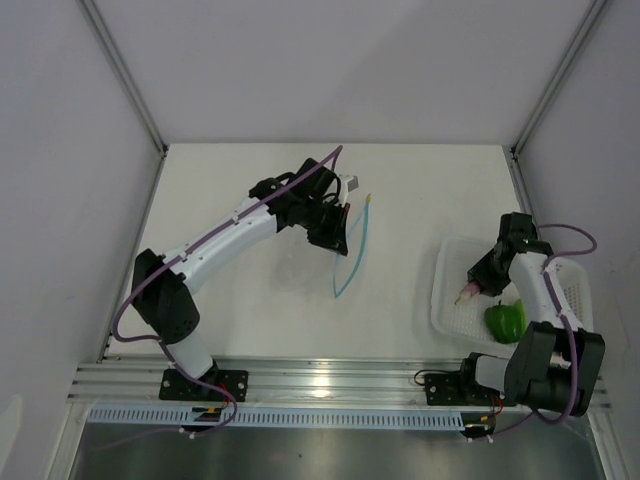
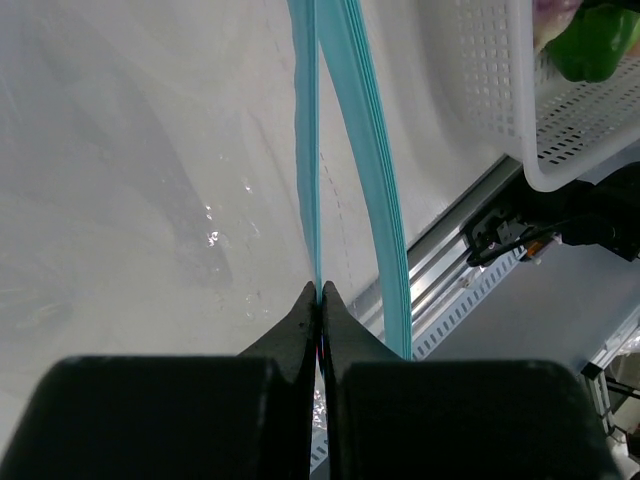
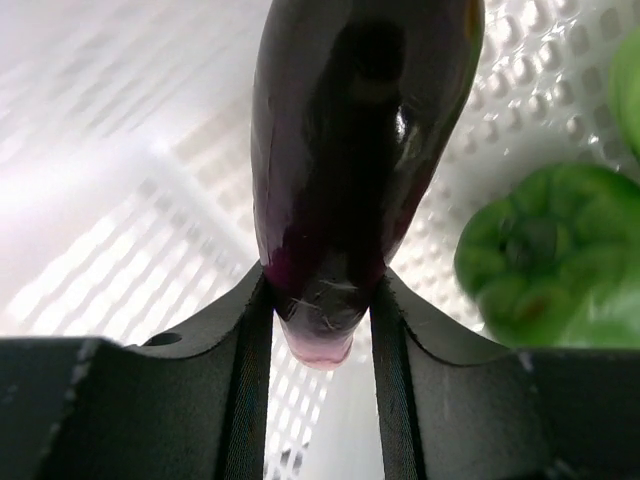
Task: Place the food in the zip-top bag and seal the zipper
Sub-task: Pick up the fake vegetable from the bin, then place the fake vegetable in the zipper food storage bag.
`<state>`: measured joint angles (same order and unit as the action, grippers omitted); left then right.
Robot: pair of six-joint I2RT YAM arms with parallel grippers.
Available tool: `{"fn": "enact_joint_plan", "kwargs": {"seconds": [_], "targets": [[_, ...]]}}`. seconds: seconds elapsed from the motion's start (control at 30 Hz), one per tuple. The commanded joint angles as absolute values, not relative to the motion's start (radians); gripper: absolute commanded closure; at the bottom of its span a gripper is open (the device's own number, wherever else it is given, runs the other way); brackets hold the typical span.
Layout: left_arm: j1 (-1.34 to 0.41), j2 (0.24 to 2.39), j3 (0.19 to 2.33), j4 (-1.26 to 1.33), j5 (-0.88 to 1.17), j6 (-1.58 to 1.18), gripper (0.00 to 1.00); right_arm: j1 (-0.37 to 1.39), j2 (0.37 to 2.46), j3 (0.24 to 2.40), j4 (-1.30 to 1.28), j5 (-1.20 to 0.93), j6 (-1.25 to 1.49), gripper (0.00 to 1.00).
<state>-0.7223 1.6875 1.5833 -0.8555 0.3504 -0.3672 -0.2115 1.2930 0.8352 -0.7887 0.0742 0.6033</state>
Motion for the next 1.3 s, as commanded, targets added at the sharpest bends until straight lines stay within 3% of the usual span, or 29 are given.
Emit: {"fn": "enact_joint_plan", "kwargs": {"seconds": [0.0, 0.1, 0.17, 0.23, 0.4, 0.67, 0.93, 1.27], "targets": [[-0.713, 1.704, 1.646, -0.859, 0.382, -0.382, 1.00, -0.166, 1.181, 0.911, -0.883, 0.022, 0.548, 1.00], [-0.712, 1.713, 1.663, -0.867, 0.379, -0.397, 0.99, -0.117, 1.108, 0.985, -0.899, -0.059, 0.526, 1.00], [-0.713, 1.715, 1.666, -0.867, 0.370, -0.414, 0.99, -0.095, 1.097, 1.029, -0.847, -0.257, 0.499, 1.00], [-0.712, 1.712, 1.664, -0.862, 0.368, -0.428, 0.99, -0.045, 1.123, 1.067, -0.821, -0.492, 0.491, 1.00], [-0.712, 1.717, 1.684, -0.873, 0.344, -0.433, 0.99, 0.147, 1.227, 1.201, -0.822, -0.721, 0.477, 1.00], [-0.735, 1.698, 1.664, -0.874, 0.289, -0.445, 0.99, 0.287, 1.284, 1.146, -0.635, -1.126, 0.612, 1.00], [-0.744, 1.658, 1.620, -0.844, 0.245, -0.456, 0.99, 0.377, 1.344, 1.095, -0.540, -1.215, 0.755, 1.00], [-0.750, 1.595, 1.571, -0.815, 0.204, -0.463, 1.00, 0.371, 1.377, 1.006, -0.557, -1.149, 0.833, 1.00]]}}
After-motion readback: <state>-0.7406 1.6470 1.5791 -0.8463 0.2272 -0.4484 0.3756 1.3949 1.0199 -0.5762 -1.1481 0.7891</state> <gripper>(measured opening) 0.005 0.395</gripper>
